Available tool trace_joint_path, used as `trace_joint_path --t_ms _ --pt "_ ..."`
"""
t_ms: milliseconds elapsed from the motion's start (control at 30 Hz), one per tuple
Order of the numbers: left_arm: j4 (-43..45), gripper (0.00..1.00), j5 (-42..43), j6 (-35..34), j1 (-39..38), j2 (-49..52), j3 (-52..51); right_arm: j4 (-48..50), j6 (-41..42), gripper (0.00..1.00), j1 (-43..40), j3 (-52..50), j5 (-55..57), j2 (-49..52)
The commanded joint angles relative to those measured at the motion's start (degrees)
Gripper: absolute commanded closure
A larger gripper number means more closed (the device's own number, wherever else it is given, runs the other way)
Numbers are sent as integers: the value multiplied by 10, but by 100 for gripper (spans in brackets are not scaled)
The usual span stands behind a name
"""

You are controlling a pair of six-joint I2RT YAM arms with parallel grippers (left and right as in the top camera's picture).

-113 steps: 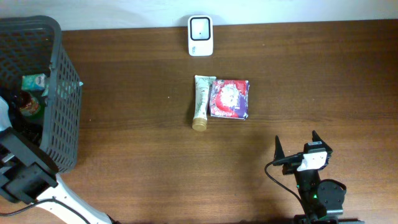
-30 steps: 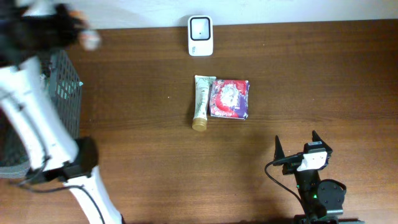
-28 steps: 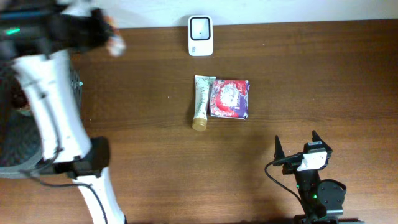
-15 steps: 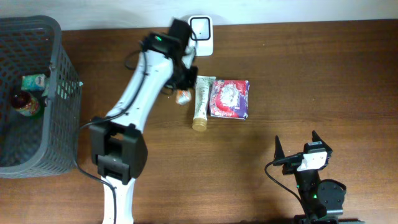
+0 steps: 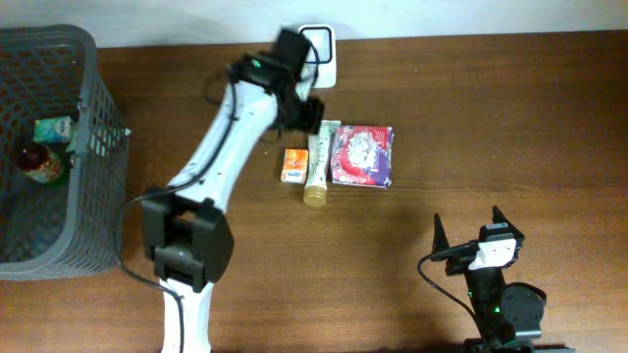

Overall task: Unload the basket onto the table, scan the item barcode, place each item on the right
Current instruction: 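Place the orange box left of the white tube, then reach the left gripper into the basket and grasp the green-lidded jar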

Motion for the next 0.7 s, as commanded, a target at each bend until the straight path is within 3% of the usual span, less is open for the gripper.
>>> trace_joint_path --t_ms 0,133,233,267,300,333,400,567,667 --pt "-54 29 12 5 54 -63 162 0 2 1 -3 -5 1 -3" --pt "-78 26 11 -11 172 -96 326 0 2 1 -3 -5 1 -3" --pt "-80 22 -27 -67 276 -108 344 0 2 1 -3 -5 1 -3" --pt "-86 18 -59 -69 304 -107 343 0 2 1 -3 -5 1 -3" --pt "-93 2 -106 -68 333 -101 342 0 2 1 -3 -5 1 -3" --pt "-97 1 -155 -68 361 -92 341 0 2 1 -3 -5 1 -3" --pt "-107 1 -205 -69 401 -74 341 0 2 1 -3 -5 1 -3" --pt "-136 1 -207 -70 469 -10 340 0 2 1 -3 -5 1 -3" --pt "-156 1 -209 -112 496 30 340 0 2 1 -3 -5 1 -3"
